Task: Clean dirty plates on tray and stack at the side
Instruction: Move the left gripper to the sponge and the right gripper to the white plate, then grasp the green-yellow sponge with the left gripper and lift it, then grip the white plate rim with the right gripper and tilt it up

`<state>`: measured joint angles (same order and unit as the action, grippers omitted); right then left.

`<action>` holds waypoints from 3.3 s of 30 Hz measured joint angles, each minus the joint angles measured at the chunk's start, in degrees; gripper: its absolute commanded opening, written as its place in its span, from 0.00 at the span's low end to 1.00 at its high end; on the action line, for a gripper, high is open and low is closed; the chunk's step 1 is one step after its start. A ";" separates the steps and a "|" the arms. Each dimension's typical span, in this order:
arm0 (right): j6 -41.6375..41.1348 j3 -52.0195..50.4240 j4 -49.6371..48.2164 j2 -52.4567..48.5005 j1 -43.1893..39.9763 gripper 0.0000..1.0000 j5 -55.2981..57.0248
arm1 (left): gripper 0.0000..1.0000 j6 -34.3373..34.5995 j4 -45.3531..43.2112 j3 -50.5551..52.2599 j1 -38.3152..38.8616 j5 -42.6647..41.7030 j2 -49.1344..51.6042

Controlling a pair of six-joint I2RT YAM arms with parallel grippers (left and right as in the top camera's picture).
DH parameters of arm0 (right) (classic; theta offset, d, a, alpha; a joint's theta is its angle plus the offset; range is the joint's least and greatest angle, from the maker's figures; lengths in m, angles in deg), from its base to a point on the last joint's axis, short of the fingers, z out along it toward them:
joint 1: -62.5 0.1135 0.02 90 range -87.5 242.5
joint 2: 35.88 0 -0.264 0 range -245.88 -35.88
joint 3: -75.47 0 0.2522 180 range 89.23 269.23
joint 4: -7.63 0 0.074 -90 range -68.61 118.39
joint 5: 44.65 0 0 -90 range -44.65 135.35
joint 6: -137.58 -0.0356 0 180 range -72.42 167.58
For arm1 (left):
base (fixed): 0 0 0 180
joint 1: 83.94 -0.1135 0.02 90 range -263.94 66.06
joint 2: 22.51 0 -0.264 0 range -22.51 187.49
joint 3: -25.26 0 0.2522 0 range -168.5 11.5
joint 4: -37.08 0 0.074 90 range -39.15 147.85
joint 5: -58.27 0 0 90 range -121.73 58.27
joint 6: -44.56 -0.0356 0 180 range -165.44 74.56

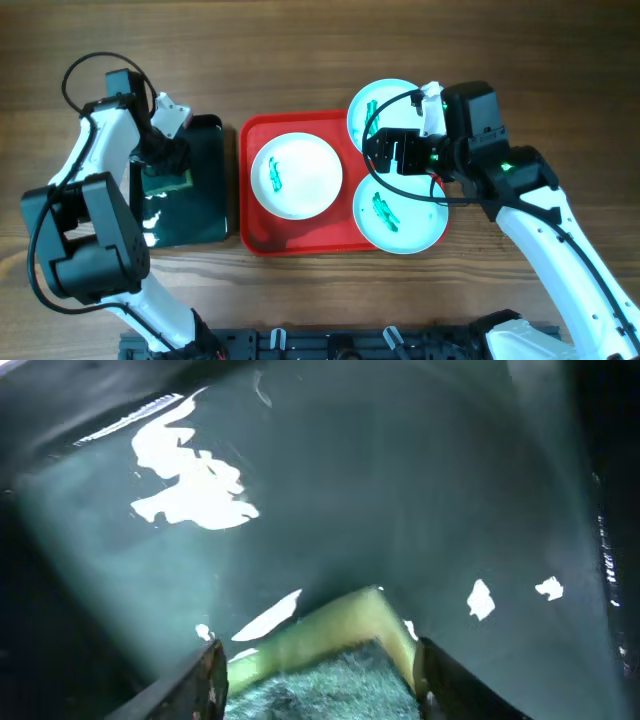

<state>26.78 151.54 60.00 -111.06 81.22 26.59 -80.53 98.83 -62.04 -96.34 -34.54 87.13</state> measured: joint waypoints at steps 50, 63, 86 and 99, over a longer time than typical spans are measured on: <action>0.74 0.00 -0.68 0.00 0.00 1.00 0.02 | 0.52 11.63 10.84 -10.60 0.02 4.90 -1.20; 1.57 0.00 1.49 0.00 0.00 1.00 0.02 | 0.47 2.16 -7.19 1.42 0.00 7.74 -1.09; -2.01 0.00 -0.48 -2.89 0.00 0.73 -2.86 | 0.04 38.16 2.73 4.31 10.03 9.01 -1.11; -3.39 4.74 -8.17 -20.96 6.82 0.46 -3.91 | 0.04 46.45 8.55 2.19 9.66 3.13 -14.40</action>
<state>23.39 156.28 51.83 -132.02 88.04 22.67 -34.09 107.38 -59.86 -86.68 -31.41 72.73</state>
